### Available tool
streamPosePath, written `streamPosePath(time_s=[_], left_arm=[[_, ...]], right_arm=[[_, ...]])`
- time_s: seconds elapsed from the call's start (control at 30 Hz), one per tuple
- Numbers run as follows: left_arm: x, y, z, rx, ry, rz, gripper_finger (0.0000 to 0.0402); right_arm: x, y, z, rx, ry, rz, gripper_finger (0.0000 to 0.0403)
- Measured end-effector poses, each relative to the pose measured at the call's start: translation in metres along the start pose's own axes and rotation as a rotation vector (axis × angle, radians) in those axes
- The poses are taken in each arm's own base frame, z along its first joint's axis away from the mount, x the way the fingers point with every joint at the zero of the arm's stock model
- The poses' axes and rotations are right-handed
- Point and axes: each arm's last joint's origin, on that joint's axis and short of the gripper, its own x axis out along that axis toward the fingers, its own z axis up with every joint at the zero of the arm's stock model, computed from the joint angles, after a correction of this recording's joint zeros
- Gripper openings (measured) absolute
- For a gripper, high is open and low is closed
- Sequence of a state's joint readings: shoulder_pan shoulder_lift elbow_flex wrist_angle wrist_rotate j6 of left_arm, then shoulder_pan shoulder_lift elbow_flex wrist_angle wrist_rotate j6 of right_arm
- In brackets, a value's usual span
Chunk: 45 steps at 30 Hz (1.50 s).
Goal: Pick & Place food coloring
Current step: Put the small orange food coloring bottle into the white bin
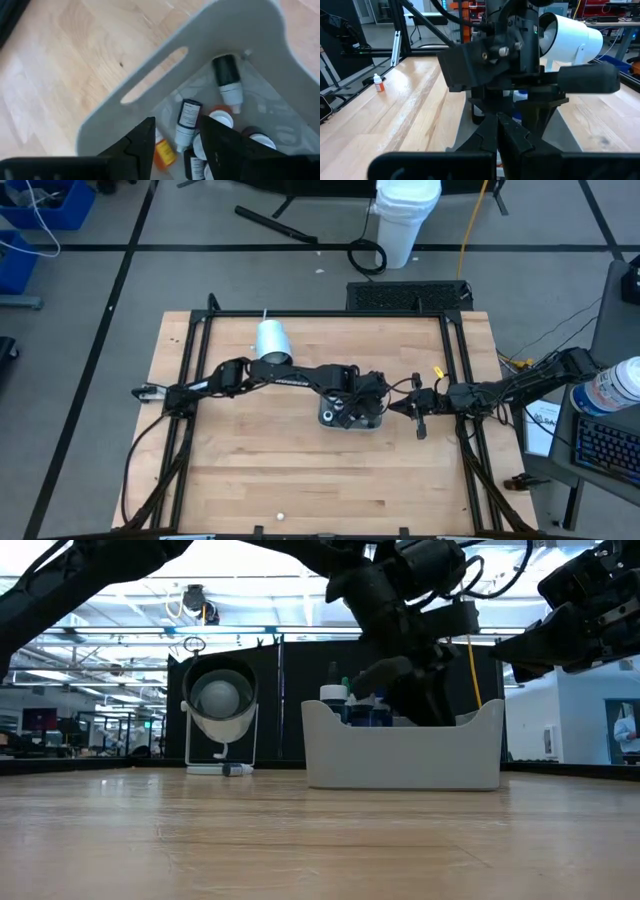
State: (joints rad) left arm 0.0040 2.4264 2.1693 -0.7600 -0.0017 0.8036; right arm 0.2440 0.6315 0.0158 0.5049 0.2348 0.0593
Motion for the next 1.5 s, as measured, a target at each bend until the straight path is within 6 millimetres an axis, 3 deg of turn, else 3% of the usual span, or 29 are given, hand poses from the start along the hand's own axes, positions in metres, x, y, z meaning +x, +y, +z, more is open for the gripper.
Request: streamPosePath(time_s=[0.13,0.27,0.33,0.47,0.67,0.77,0.87,0.97,1.07,1.17,1.33,1.5], left_arm=[[-0.015,0.006,0.011,0.008,-0.005,0.029,0.0157],[-0.064,0.005,0.039,0.052,-0.023,0.12,0.0153],[-0.099,-0.005,0.046,0.103,-0.004,0.134,0.0148],[-0.193,-0.025,0.05,0.069,-0.01,0.126,0.0118],[-0.335,-0.068,0.019,-0.221,-0.073,0.107,0.0013],[-0.385,-0.091,-0.003,-0.372,-0.129,0.097,0.0009],[-0.41,-0.117,-0.021,-0.412,-0.194,0.137,0.0004],[-0.414,-0.142,-0.04,-0.413,-0.291,0.16,0.0005],[-0.394,-0.165,-0.062,-0.394,-0.408,0.107,0.0004],[-0.354,-0.188,-0.083,-0.38,-0.54,0.05,0.0004],[-0.283,-0.218,-0.109,-0.436,-0.784,0.113,0.0005],[-0.218,-0.247,-0.138,-0.506,-0.864,0.119,0.0003]], right_arm=[[0.0,0.0,0.0,0.0,0.0,0.0,0.0],[0.0,0.0,0.0,0.0,0.001,0.0,0.0],[0.0,0.0,0.0,0.0,0.0,0.001,0.0],[0.0,0.0,0.0,0.0,0.0,0.002,0.0],[0.0,0.0,0.001,0.003,-0.012,0.002,0.0],[0.0,0.0,0.002,0.004,-0.021,0.002,0.0],[0.0,0.0,0.004,-0.01,-0.038,0.001,0.0],[0.0,0.0,0.006,-0.009,-0.058,0.001,0.0],[0.0,0.0,0.006,-0.002,-0.066,0.001,0.0],[0.0,0.0,0.006,0.011,-0.059,0.0,0.0],[0.0,0.0,0.006,0.025,-0.059,0.0,0.0],[0.0,0.0,0.006,0.043,-0.059,0.001,0.0]])
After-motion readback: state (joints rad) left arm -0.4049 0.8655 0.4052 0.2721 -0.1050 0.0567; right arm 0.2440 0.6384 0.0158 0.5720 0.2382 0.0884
